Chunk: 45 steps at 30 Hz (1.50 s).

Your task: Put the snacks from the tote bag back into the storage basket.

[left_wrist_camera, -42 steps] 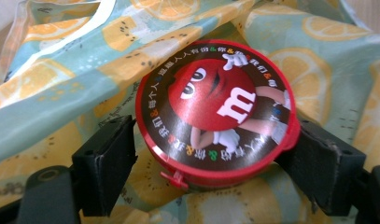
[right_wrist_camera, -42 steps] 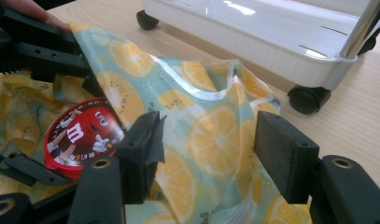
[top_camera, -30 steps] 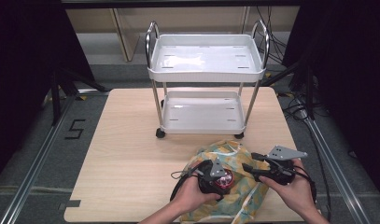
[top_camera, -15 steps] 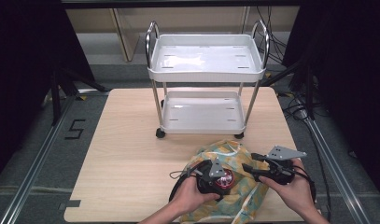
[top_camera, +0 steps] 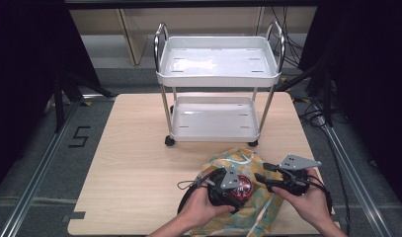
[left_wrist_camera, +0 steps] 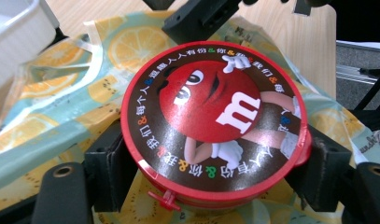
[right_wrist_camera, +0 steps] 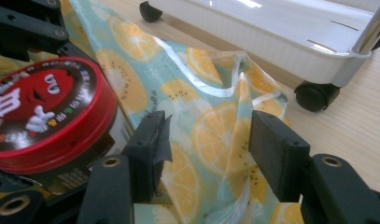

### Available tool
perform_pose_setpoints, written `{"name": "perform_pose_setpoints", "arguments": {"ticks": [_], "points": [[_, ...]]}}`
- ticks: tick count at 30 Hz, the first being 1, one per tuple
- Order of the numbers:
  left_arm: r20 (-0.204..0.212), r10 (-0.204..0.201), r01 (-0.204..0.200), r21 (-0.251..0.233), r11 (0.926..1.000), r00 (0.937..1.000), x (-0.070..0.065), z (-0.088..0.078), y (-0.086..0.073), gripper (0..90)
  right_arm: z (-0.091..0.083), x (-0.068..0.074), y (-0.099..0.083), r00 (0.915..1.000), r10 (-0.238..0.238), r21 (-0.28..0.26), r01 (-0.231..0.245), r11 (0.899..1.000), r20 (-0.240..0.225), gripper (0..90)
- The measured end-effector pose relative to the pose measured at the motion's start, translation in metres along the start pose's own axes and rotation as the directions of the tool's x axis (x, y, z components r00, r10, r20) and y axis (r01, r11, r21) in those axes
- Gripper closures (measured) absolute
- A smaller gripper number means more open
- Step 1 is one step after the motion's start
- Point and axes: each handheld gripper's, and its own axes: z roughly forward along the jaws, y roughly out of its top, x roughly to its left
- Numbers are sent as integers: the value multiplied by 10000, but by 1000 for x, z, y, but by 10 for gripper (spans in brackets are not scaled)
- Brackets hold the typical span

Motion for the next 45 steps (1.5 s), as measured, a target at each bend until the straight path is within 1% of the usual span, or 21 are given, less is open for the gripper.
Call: {"name": "perform_pose_setpoints", "arguments": {"ticks": [6,8,9,12,13,14,15,16,17,20,21,26,27,28,29,31,34,37,41,42,45], "points": [[-83,72,-73,-96,9999,9999,0,-4,1,250,-1,1,0,9999,85,1,-85,10000,-69,476],[-148,-152,147,-355,9993,9998,-2,-5,2,250,-1,1,0,10000,31,-62,-31,10000,7,477],[-214,37,-41,-221,9997,9998,-1,-7,3,250,-1,0,0,9999,-106,-130,107,9999,64,479],[-168,48,-53,-324,9995,9998,0,-10,5,250,0,0,0,9999,-85,-200,87,9998,84,480],[-267,-117,104,-482,9988,9996,-1,-10,5,250,0,0,0,10000,-48,-190,49,9998,69,480],[-217,56,-64,-362,9993,9997,1,-12,6,250,0,0,0,9999,-90,-209,92,9997,93,480],[-260,-156,141,-565,9983,9995,0,-12,6,250,0,1,0,10000,12,-180,-10,9998,86,480],[-197,-94,84,-486,9988,9998,1,-13,7,250,0,-2,0,9992,-380,-274,384,9989,138,480],[-307,-144,124,-625,9980,9994,0,-13,7,251,0,1,0,10000,-55,-182,56,9998,83,480],[-326,36,-55,-567,9984,9995,2,-15,7,251,-1,2,-1,10000,66,-95,-65,9999,15,481],[-304,-177,156,-659,9977,9994,1,-15,8,251,0,0,0,9999,-156,-192,157,9997,48,482],[-363,-179,153,-722,9973,9992,2,-18,9,251,0,0,0,9997,-233,-200,232,9995,-48,481],[-454,-48,16,-701,9975,9990,3,-19,9,251,0,0,-1,9996,-263,-251,265,9993,96,481],[-370,-174,147,-726,9973,9992,3,-20,10,251,-1,-1,0,9990,-420,-294,425,9987,149,480],[-435,-3,-25,-644,9979,9991,4,-22,10,251,-1,-1,-1,9990,-419,-287,423,9987,146,478],[-472,-245,203,-872,9960,9986,3,-21,11,251,-1,-1,-1,9991,-394,-311,398,9987,136,476],[-521,-111,70,-776,9970,9986,5,-24,11,251,-1,-1,-1,9990,-417,-344,422,9985,155,472],[-500,-245,200,-885,9959,9984,5,-25,12,251,-1,2,-1,10000,-42,-213,43,9998,42,469],[-576,-195,140,-952,9954,9982,5,-27,13,251,-1,1,-1,9999,-133,-292,135,9995,61,467],[-614,-10,-43,-868,9962,9981,6,-28,14,251,-1,1,-1,9998,-177,-322,182,9993,133,467],[-658,-232,164,-1035,9945,9976,6,-30,15,251,-2,3,-1,9999,-41,-315,45,9995,113,467]]}}
